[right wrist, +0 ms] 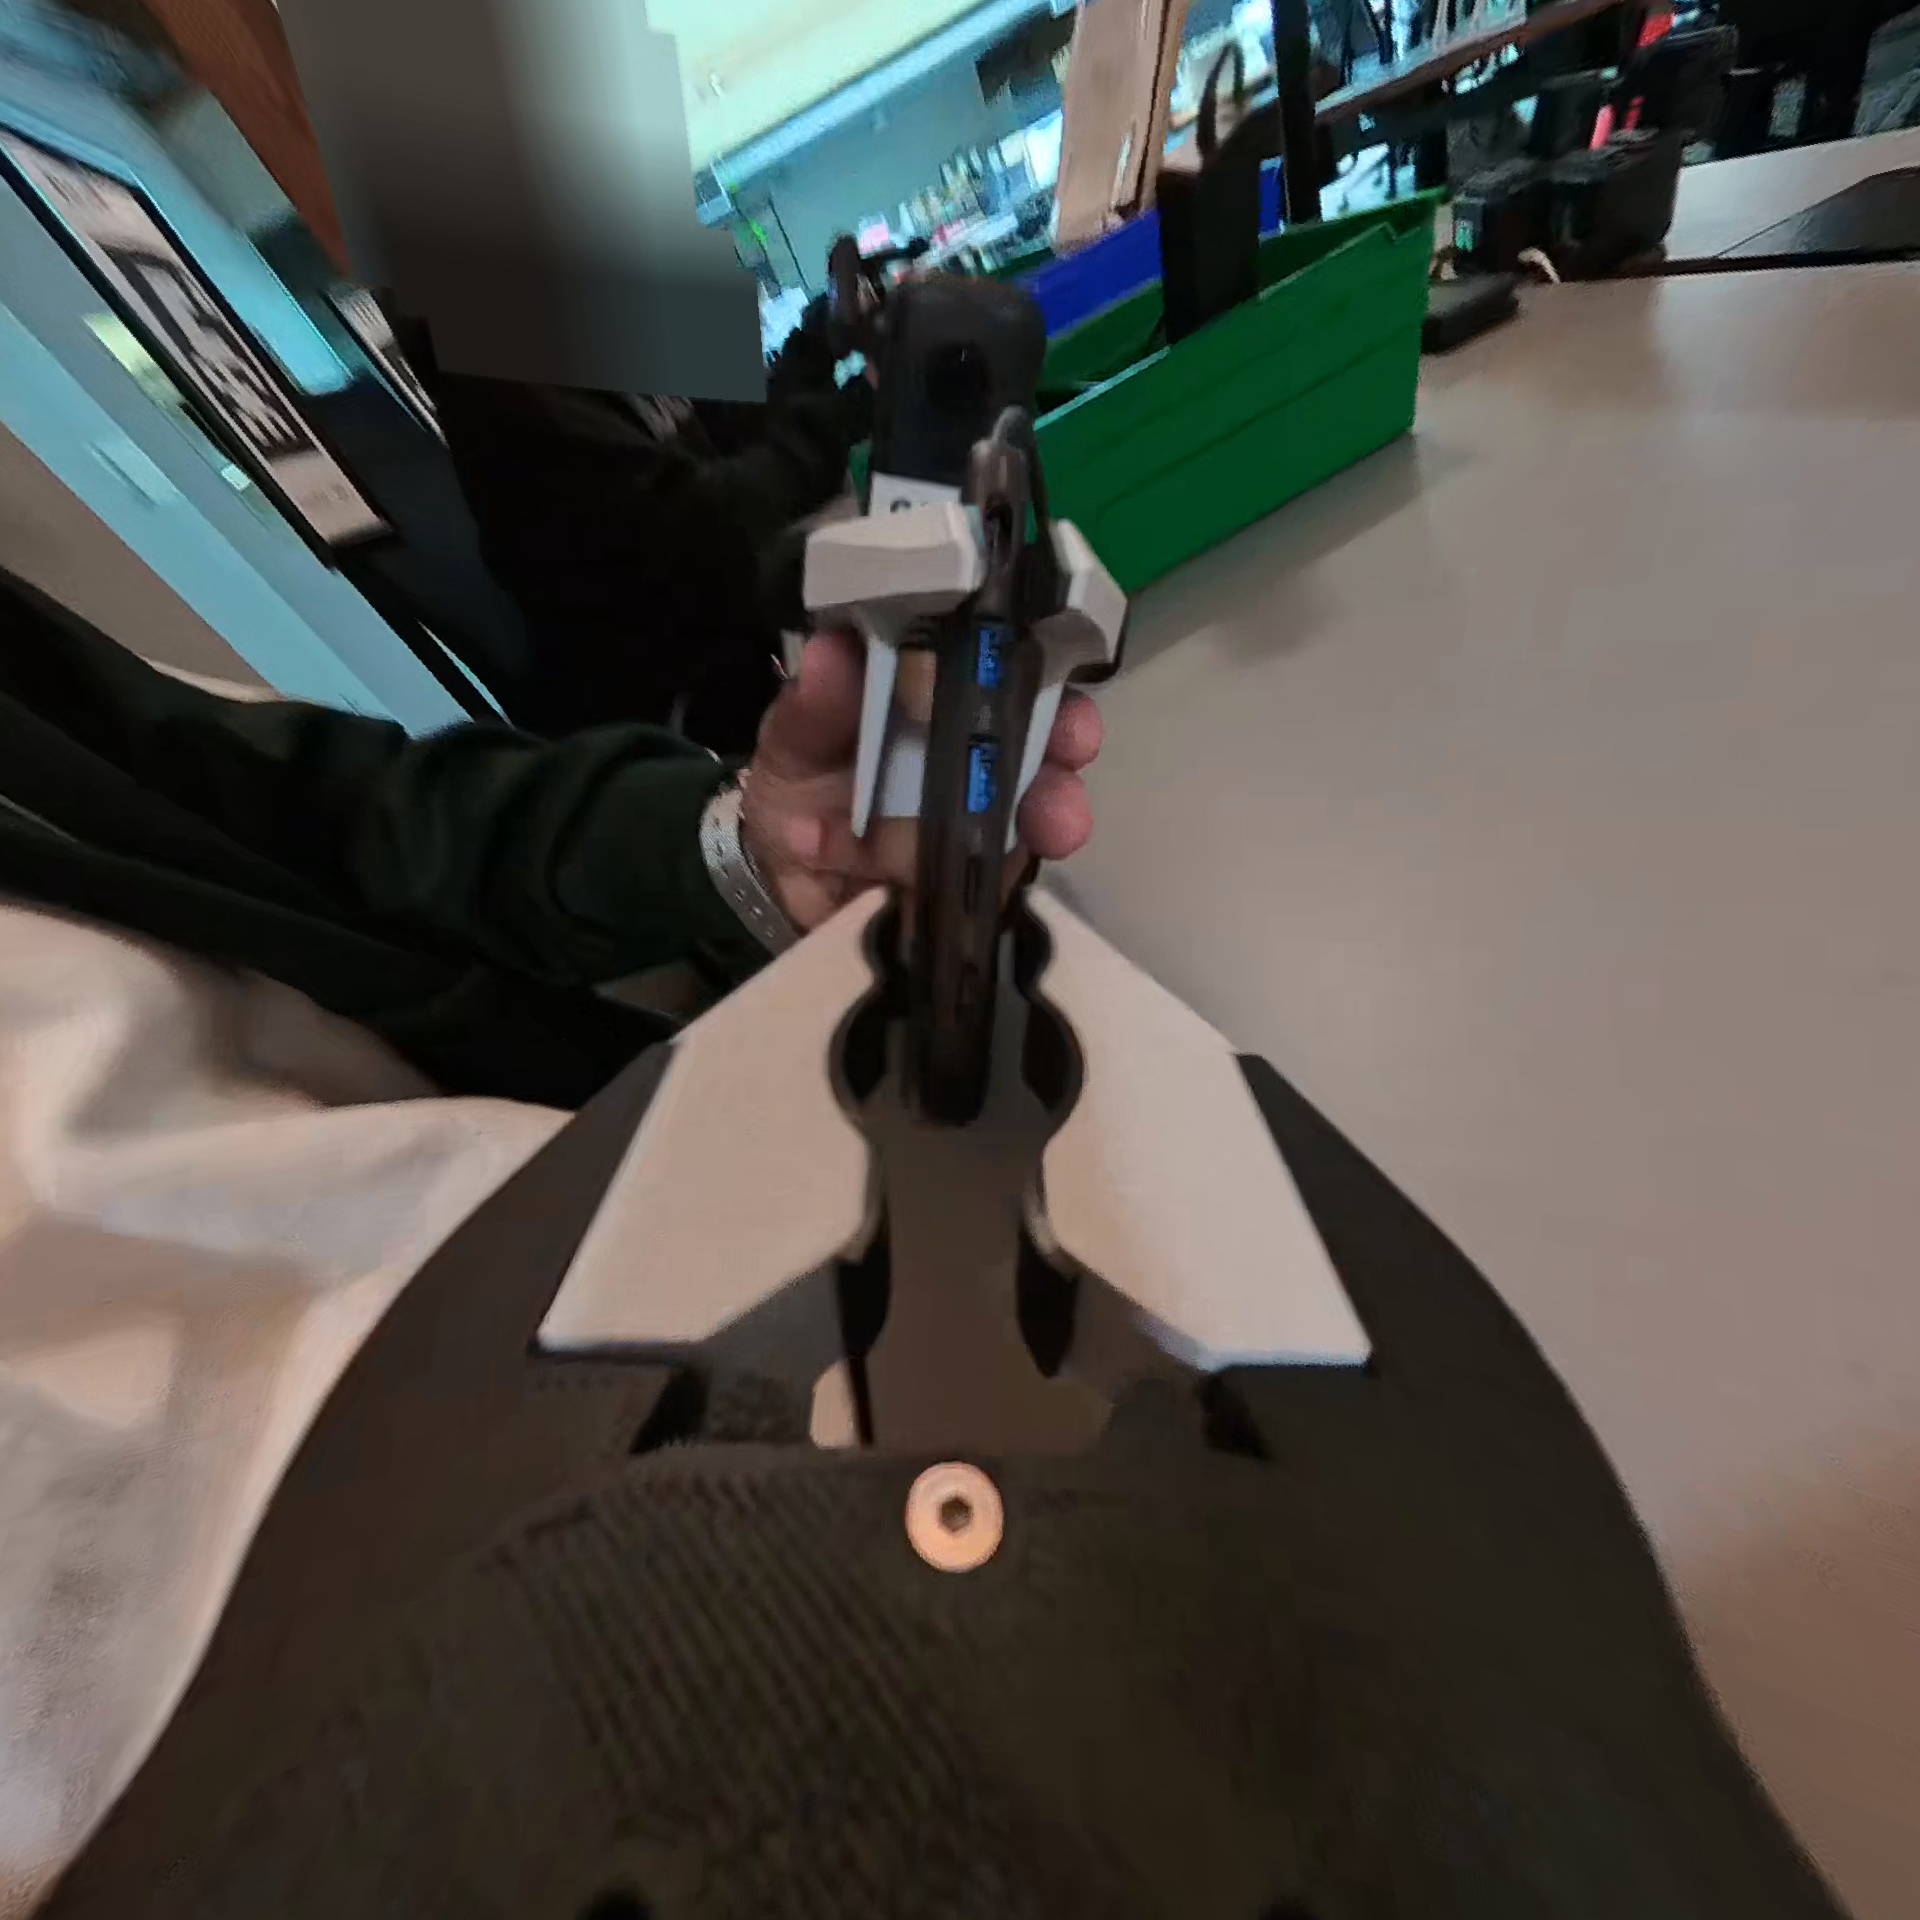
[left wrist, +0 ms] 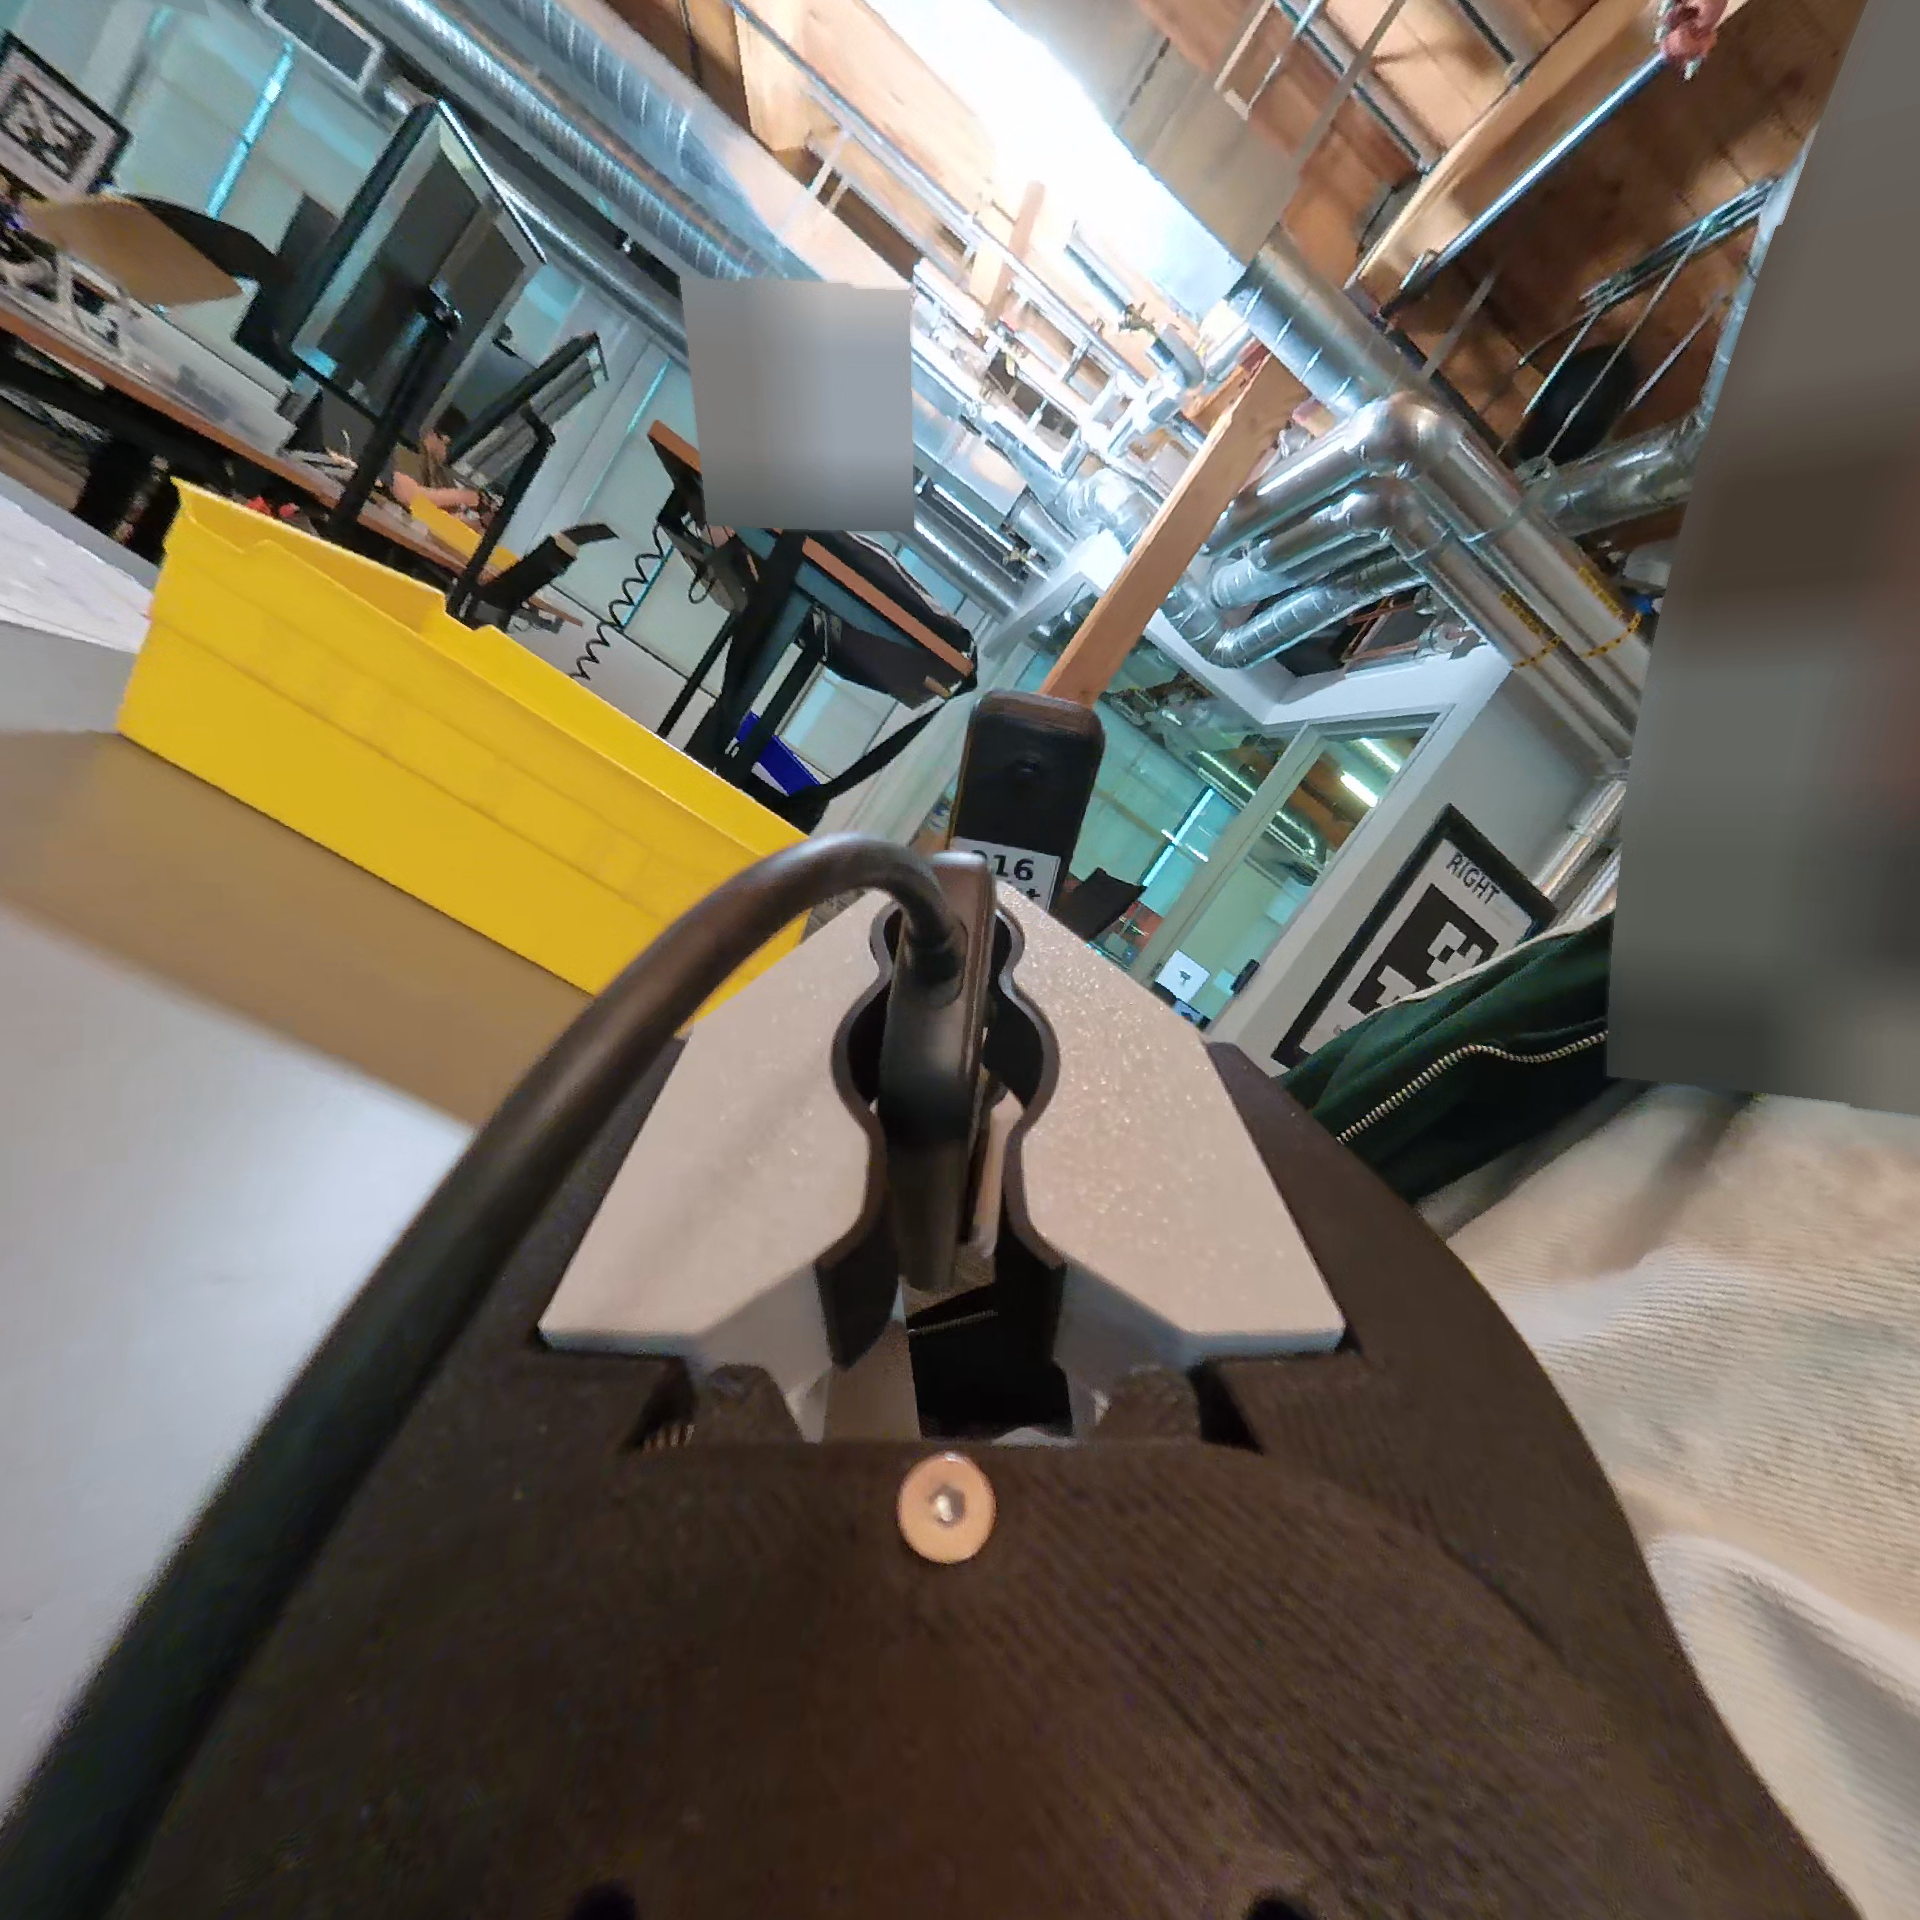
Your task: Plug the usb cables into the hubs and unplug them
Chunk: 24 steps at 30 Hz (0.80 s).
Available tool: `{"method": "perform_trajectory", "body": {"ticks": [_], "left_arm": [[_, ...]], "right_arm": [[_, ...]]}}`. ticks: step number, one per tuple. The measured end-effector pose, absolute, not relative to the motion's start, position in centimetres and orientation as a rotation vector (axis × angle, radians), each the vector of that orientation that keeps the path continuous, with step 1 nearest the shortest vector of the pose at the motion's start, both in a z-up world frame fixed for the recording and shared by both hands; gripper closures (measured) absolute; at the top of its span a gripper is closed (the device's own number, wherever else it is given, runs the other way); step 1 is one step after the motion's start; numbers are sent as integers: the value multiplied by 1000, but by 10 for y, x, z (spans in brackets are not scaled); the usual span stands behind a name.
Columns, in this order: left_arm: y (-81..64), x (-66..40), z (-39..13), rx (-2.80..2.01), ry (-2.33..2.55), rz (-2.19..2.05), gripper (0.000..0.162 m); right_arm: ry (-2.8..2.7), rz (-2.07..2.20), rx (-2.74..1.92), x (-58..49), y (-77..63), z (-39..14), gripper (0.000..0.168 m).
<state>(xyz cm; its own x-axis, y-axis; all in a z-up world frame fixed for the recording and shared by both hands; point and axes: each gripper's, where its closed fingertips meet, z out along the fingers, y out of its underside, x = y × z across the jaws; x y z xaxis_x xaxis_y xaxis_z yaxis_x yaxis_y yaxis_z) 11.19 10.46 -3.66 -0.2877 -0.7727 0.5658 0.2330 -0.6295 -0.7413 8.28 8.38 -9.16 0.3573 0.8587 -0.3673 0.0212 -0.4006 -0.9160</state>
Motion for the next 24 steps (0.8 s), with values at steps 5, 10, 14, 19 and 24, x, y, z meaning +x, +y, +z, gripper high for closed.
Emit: {"method": "perform_trajectory", "body": {"ticks": [5,10,14,19,24], "left_arm": [[115,111,-35,-1299,609,-1971,122],[113,116,-39,-1328,622,-1963,103],[108,117,-38,-1303,645,-1965,121],[105,118,-38,-1286,669,-1933,145],[99,112,-30,-1211,684,-1997,153]], "right_arm": [[-738,1140,-1704,89,88,-84,158],[-535,1255,-1616,108,100,-61,158],[-465,1309,-1587,116,104,-57,159],[-505,1305,-1575,104,98,-58,158],[-544,1248,-1527,98,95,-52,158]]}}
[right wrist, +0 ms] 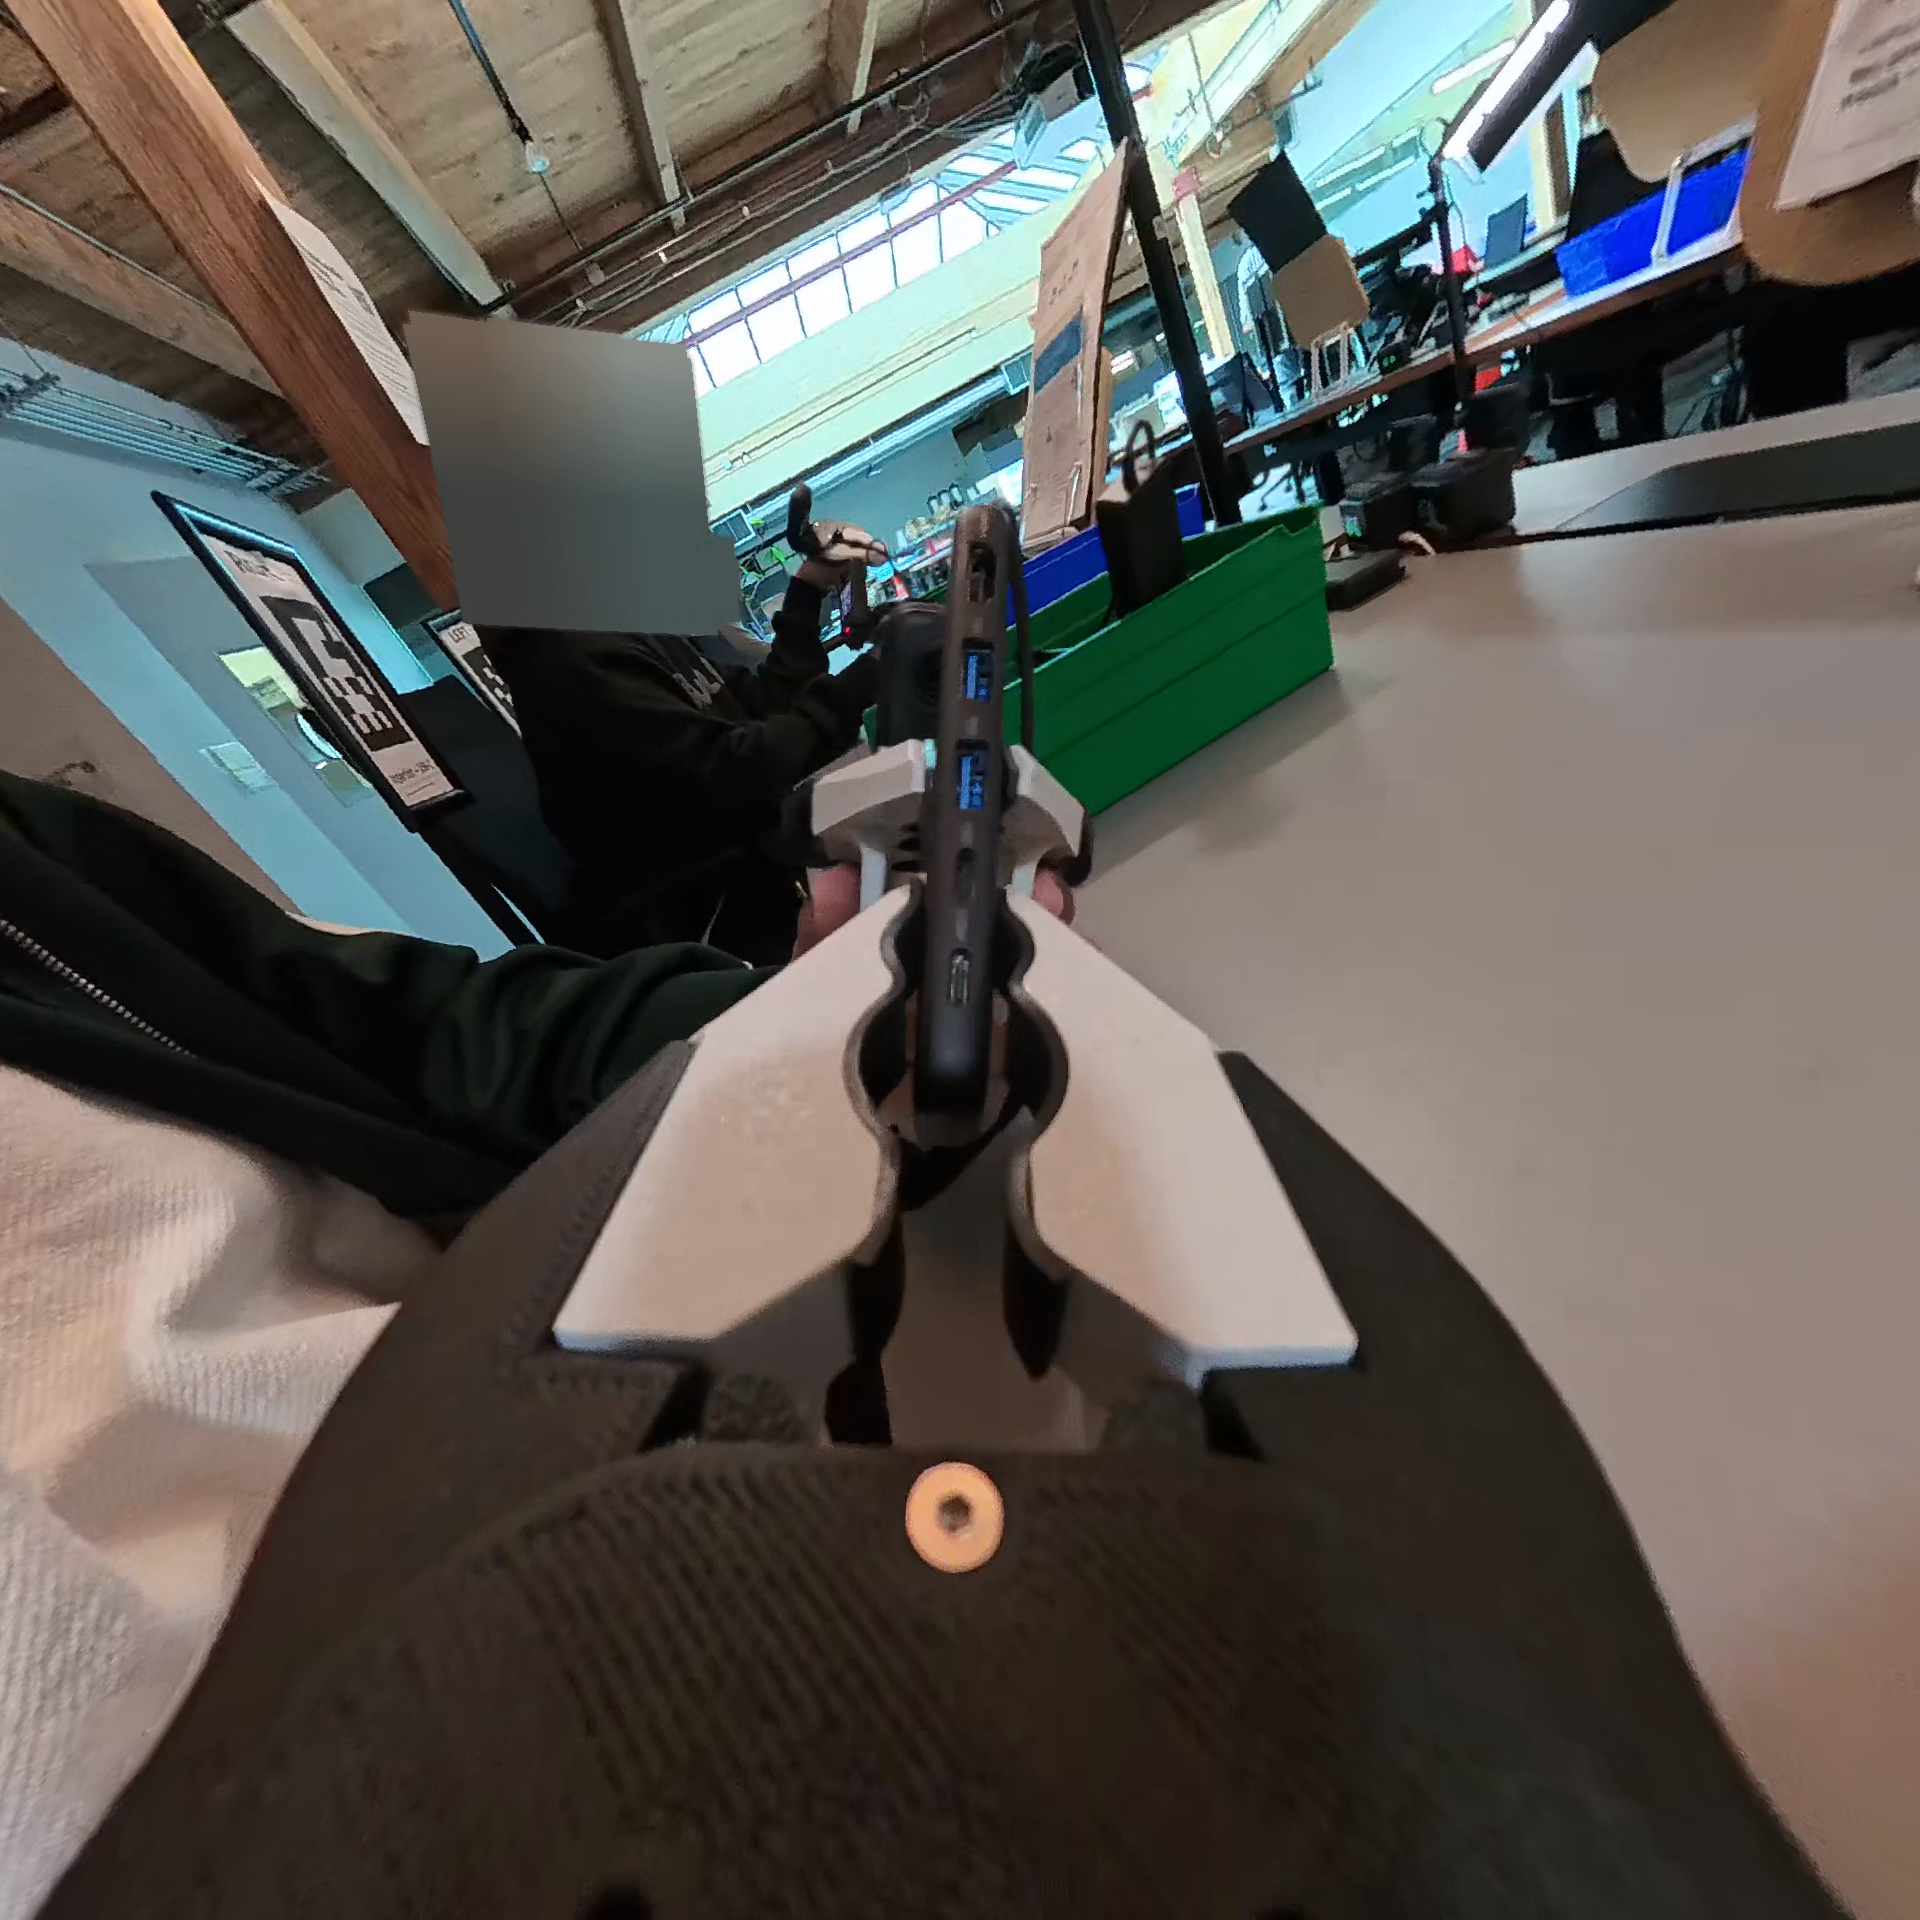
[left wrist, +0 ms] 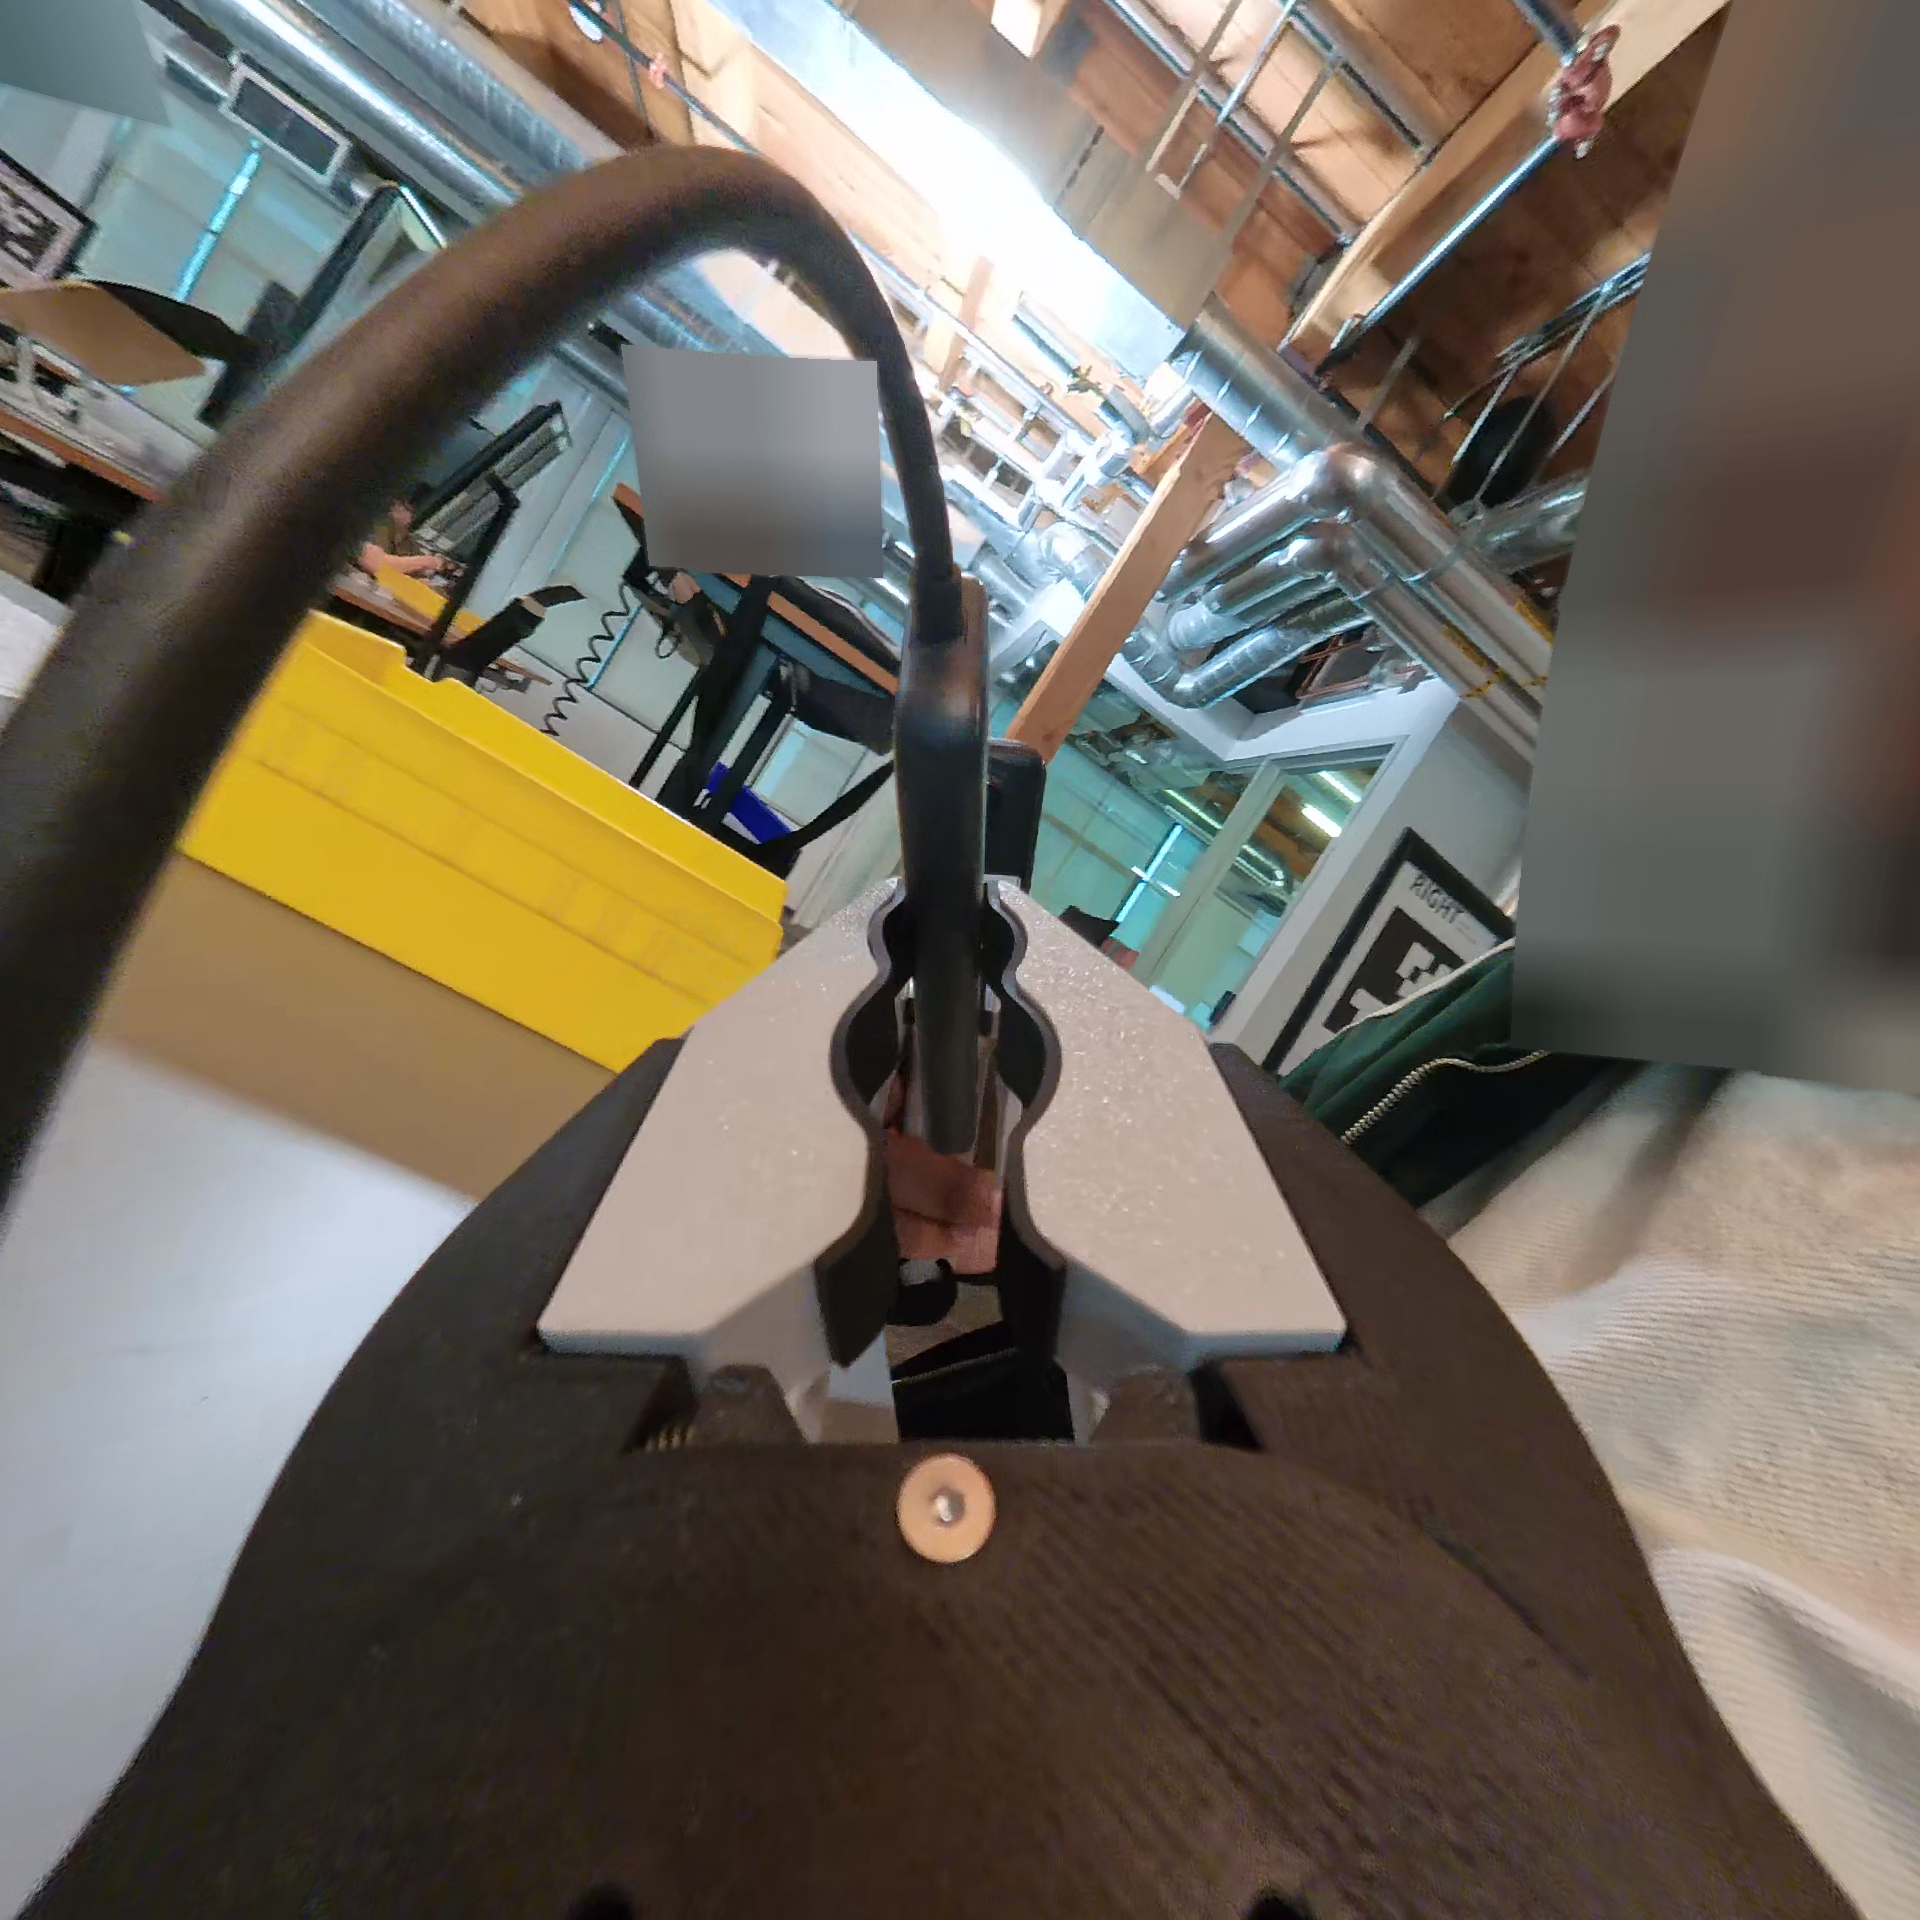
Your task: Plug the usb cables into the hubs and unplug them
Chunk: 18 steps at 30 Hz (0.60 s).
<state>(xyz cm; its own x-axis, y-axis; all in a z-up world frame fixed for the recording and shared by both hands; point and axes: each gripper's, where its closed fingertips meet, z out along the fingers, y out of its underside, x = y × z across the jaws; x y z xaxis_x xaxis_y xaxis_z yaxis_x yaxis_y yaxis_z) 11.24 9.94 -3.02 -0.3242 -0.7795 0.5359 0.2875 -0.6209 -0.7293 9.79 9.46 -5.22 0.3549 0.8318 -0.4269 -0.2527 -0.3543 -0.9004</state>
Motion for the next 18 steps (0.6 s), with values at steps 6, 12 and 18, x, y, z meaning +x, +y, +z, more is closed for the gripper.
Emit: {"method": "perform_trajectory", "body": {"ticks": [6,12,18], "left_arm": [[102,105,-26,-1174,656,-2084,154],[105,103,-27,-1174,655,-2066,154],[104,101,-25,-1151,660,-2078,154]], "right_arm": [[-670,1126,-1524,89,89,-59,138],[-618,1107,-1430,104,91,-40,129],[-635,1084,-1432,106,91,-42,155]]}}
